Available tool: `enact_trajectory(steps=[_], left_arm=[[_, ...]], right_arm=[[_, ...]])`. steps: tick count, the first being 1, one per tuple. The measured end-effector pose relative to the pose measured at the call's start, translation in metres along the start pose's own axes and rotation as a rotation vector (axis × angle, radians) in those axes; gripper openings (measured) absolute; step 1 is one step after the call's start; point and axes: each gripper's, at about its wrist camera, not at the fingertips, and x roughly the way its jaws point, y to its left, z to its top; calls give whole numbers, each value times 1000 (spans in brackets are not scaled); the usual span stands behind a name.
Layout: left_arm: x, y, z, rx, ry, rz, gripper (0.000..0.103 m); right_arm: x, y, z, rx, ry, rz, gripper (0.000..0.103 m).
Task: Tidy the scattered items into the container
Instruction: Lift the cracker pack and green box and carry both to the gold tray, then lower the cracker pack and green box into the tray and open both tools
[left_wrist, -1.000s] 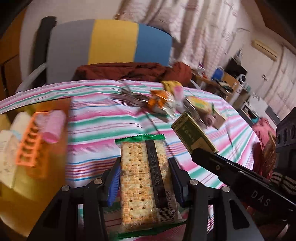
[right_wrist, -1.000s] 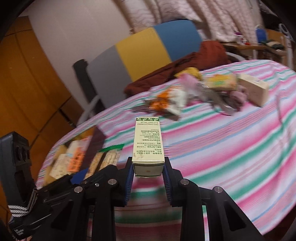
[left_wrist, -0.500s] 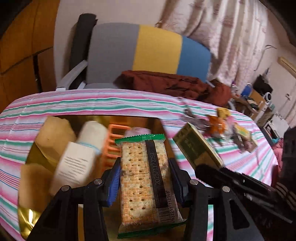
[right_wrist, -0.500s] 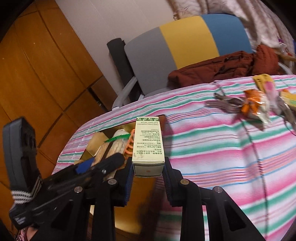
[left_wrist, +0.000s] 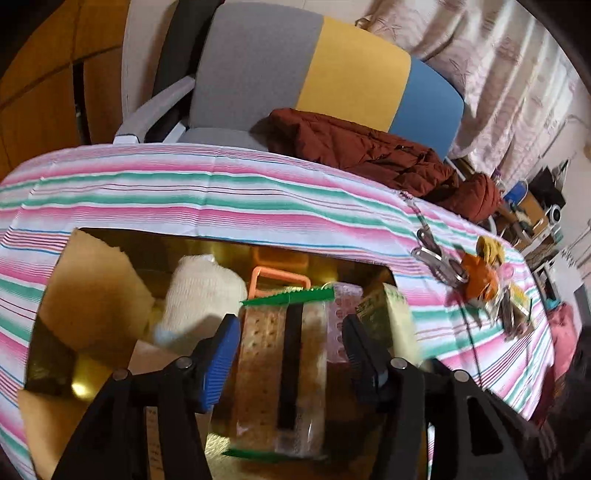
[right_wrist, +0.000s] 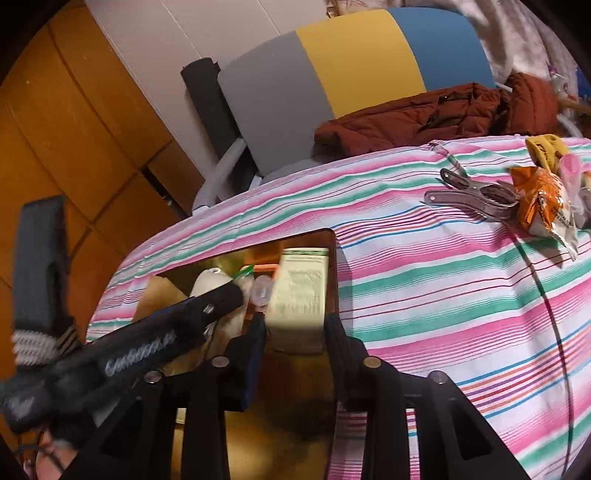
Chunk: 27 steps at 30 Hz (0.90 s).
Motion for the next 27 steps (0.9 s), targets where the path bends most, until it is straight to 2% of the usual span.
enact_trajectory(steps=[1, 2, 10, 19, 27], left_arm=[[-1, 0, 1, -3, -6, -4, 60], [-3, 0, 1, -6, -13, -7, 60], [-23, 9, -3, -60, -58, 1, 60], [-51, 11, -33, -118, -103, -28, 60], [-57, -16, -56, -68, -76, -63, 60]], right_arm=[[-4, 2, -2, -19, -10, -16, 57], [-8, 3, -4, -29, -21, -19, 59], [-26, 3, -16, -44, -48, 19, 59], [-47, -6, -25, -34, -77, 37, 59], [-74, -33, -37, 10, -111, 18, 59]])
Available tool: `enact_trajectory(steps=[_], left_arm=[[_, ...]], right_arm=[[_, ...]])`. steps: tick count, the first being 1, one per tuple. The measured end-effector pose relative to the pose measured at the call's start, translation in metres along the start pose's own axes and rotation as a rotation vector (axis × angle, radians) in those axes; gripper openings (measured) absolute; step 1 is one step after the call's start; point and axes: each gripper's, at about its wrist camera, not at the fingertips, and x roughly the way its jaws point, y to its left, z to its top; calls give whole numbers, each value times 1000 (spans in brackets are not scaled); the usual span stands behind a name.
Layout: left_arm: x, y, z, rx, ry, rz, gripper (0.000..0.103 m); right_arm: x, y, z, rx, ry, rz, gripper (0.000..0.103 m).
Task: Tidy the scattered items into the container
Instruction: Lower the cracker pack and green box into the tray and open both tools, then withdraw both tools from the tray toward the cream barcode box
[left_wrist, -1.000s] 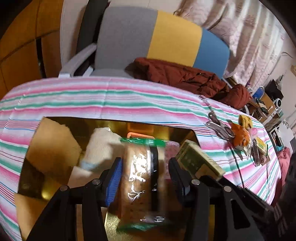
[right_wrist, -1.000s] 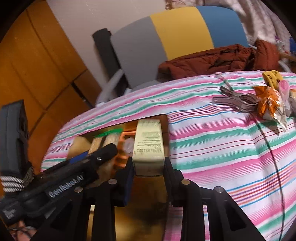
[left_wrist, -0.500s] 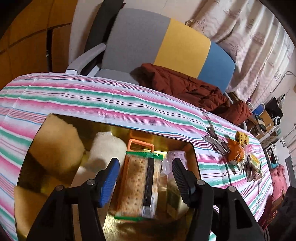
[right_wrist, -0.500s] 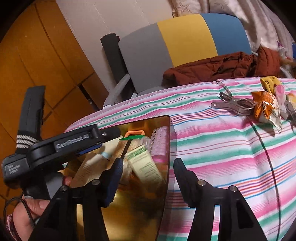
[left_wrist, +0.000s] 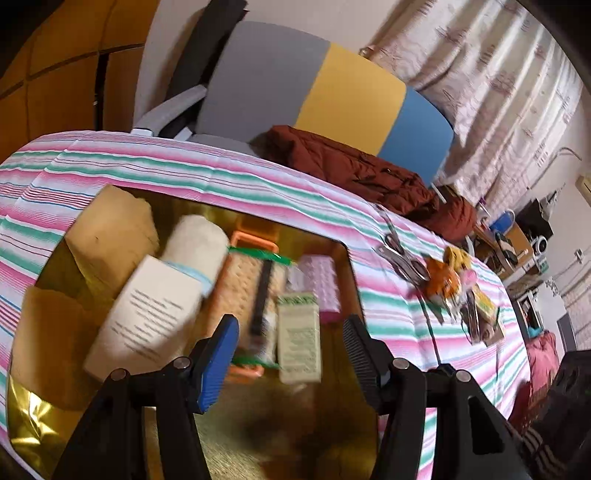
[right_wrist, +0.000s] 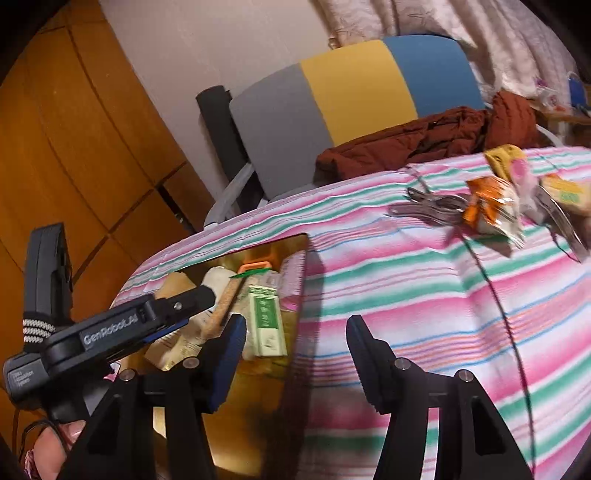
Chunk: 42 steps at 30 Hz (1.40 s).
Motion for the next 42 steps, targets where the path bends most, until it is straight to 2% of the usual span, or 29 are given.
enact_trajectory(steps=[6, 15, 22, 30, 36, 42], left_arm=[[-1, -39, -18, 75, 30, -53, 60], [9, -111, -48, 245, 91, -123, 60], [38, -160, -74, 359, 155, -146, 60], [80, -206, -93, 401, 235, -173, 60], [104, -237, -94, 419, 257, -186, 60], [135, -271, -83, 391, 296, -212, 60]], right_arm=[[-21, -38, -5, 55, -21, -51, 59], [-47, -105, -24, 140, -27, -143, 59], [-67, -160, -27, 133, -42, -257, 59], [-89, -232, -8, 133, -100, -406, 59], [-101, -290, 22, 181, -163, -505, 59], [-90, -343, 64, 191, -158, -533, 65]])
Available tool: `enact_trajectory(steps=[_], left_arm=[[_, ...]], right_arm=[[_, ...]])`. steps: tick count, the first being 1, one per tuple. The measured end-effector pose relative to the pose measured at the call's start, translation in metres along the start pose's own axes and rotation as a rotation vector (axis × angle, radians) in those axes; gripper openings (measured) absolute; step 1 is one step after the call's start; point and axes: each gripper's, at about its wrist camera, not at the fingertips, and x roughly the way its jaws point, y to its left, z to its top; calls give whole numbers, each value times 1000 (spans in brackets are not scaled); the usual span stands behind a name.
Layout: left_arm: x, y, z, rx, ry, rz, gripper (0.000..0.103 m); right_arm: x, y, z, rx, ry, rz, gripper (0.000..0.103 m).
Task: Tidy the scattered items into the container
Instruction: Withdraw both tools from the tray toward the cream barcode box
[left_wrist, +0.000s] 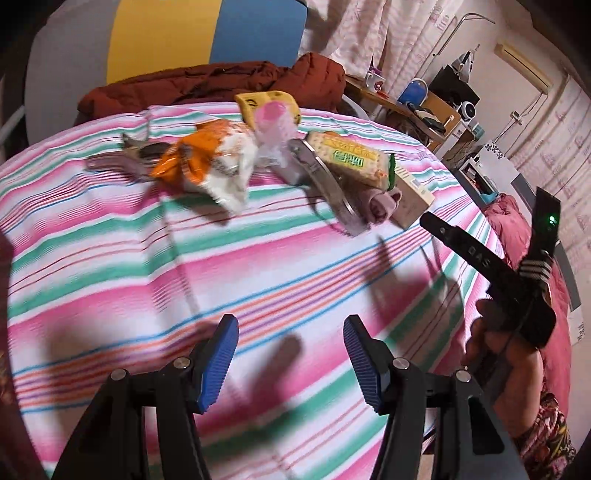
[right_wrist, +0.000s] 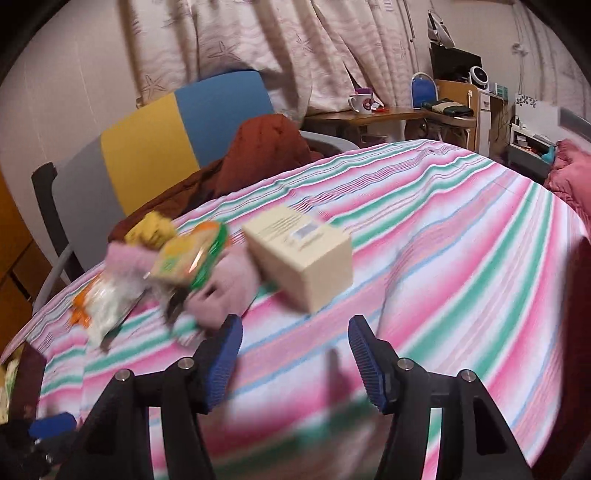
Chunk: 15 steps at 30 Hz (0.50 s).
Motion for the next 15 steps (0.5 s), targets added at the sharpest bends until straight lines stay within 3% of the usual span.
enact_trajectory(steps=[3, 8, 11, 13, 15], left_arm=[[12, -7, 16, -12, 4, -10, 60], [37, -21, 45, -12, 0, -23, 60], [51, -27, 60, -15, -4, -19, 60], [60, -30, 68, -5, -7, -12, 60], [69, -32, 73, 1, -1, 10, 60]], right_arm=[[19, -11, 17, -5, 5, -4, 71], [43, -30, 31, 33, 46, 64, 71], [57, -26, 33, 10, 92, 99, 56], [62, -19, 29, -25, 115, 105, 33], [63, -12, 27, -64, 116, 96, 23]])
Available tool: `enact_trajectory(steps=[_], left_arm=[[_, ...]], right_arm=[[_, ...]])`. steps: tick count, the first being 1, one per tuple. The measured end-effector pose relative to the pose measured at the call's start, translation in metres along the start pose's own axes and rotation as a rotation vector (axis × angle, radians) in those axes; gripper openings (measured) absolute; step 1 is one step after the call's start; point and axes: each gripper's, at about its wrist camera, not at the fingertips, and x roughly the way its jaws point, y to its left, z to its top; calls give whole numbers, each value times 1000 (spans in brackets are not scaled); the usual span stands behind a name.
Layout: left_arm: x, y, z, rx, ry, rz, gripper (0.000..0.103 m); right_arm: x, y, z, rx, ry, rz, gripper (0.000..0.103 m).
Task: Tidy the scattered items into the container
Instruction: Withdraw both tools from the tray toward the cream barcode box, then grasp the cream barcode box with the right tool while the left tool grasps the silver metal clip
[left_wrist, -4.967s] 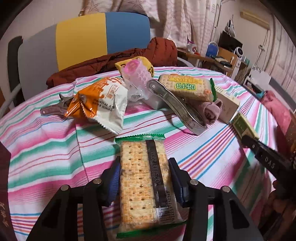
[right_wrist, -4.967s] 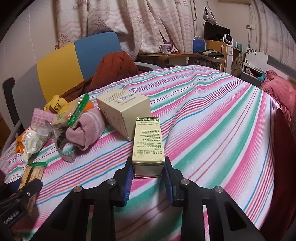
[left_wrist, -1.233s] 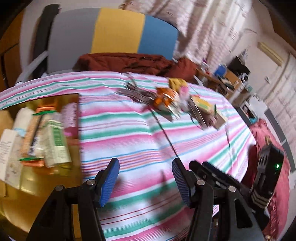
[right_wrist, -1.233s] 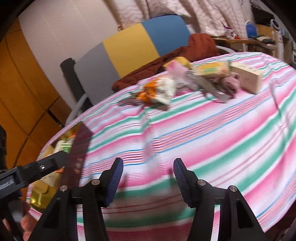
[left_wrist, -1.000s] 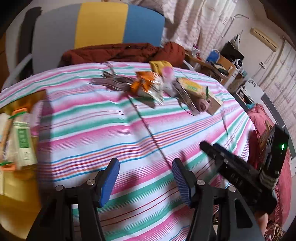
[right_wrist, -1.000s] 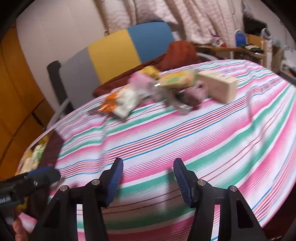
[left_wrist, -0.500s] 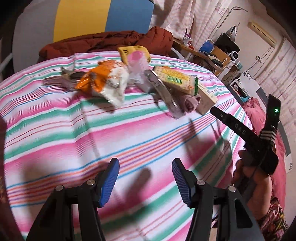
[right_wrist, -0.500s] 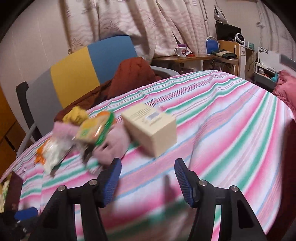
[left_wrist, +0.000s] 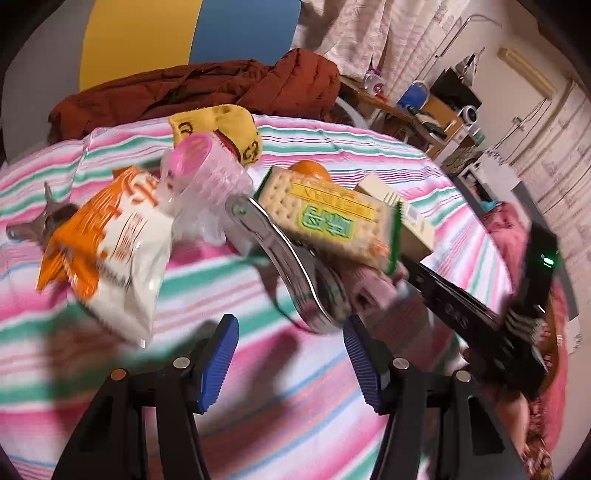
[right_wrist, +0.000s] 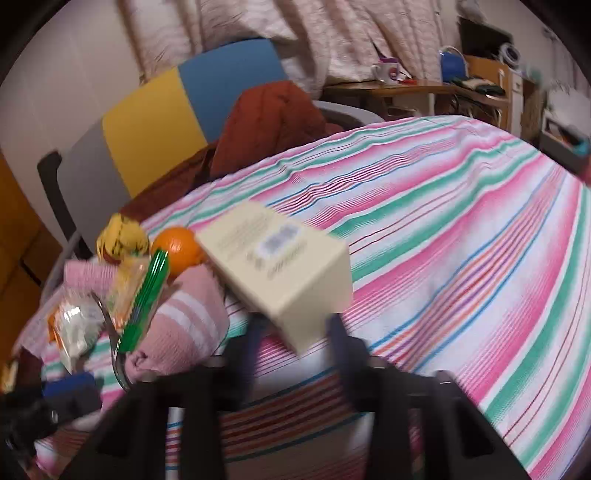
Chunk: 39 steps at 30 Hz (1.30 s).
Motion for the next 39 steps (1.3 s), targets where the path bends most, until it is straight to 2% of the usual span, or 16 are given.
enact_trajectory(steps=[5, 6, 8, 9, 10, 14, 16, 18, 21, 25, 28, 30, 31, 32, 35, 39], left_arm=[[14, 1, 8, -27, -6, -6, 60], [16, 1, 10, -24, -9, -5, 60], [19, -1, 12, -3, -20, -2, 60], [20, -1, 13, 8, -29, 3, 60], [21, -2, 13, 17, -39, 8, 60], [23, -4, 11, 53, -64, 21, 60], [24, -5, 10, 74, -74, 22, 60], [23, -5, 7, 95, -84, 22, 60], [25, -6, 9, 87, -86, 21, 60], [27, -7, 12, 62, -98, 39, 58], [28, -9, 10, 65, -108, 79, 49], [27, -5, 9, 53, -105, 75, 39], [26, -3, 8, 51, -101, 79, 26], [24, 0, 6, 49, -97, 77, 19], [17, 7, -2, 49, -84, 50, 11], [5, 12, -19, 64, -88, 34, 11]], right_arm=[[-3, 8, -4, -44, -22, -15, 23], [-6, 6, -4, -36, -40, -19, 27], [-20, 2, -4, -10, -94, -41, 55], [-24, 1, -4, -5, -110, -45, 75], [-27, 2, -1, -15, -119, -40, 77], [-20, 24, 18, -262, -115, -73, 76], [-5, 34, 25, -379, -70, -120, 74], [12, 35, 30, -423, -25, -124, 73], [28, 24, 33, -374, 41, -46, 67], [25, 20, 29, -332, 25, -25, 58], [16, 24, 21, -309, 1, -28, 52], [10, 27, 14, -284, -14, -39, 51], [6, 30, 10, -279, -25, -48, 51], [2, 33, 7, -279, -37, -57, 50], [-5, 40, -2, -280, -59, -89, 50], [-17, 42, -14, -242, -74, -106, 50]])
